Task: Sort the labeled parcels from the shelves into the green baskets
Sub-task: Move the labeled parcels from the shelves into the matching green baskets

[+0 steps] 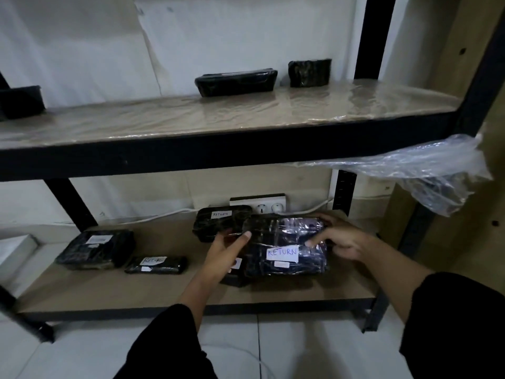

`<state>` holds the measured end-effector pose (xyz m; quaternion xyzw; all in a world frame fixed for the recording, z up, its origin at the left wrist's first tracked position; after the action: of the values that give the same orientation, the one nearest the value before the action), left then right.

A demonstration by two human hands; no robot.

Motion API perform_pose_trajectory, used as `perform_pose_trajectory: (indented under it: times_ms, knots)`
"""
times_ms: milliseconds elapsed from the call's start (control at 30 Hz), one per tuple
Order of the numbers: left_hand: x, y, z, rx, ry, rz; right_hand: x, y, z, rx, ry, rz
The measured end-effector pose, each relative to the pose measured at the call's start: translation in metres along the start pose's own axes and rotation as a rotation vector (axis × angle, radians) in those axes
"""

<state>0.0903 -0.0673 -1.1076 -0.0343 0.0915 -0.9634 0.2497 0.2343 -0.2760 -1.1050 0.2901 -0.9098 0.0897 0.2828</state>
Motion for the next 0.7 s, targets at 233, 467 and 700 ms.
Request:
perform_pose_trajectory:
  times_ms: [233, 467, 700]
  knots:
    - [-0.001, -0.006, -0.008, 0.182, -0.164, 0.008, 0.006, 0.037, -0.02, 0.029, 0.056, -0.17]
    - [0.014, -0.012, 0.009, 0.296, -0.218, 0.0, 0.025, 0.06, -0.017, 0.095, 0.197, -0.14]
    - [0.105, -0.051, 0.075, 0.228, -0.58, -0.082, 0.138, 0.082, -0.022, 0.051, 0.417, -0.14]
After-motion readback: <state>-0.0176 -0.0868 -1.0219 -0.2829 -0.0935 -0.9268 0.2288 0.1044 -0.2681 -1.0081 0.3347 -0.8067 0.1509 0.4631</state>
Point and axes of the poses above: each hand's wrist, its own x-axis away from the middle knuckle, its own y-axis out of the palm, z = x × y, the point moved 4 cm from there along -x, towards the middle knuckle, and after that the axes turned 11 degrees about y, right-handed, at the moved point
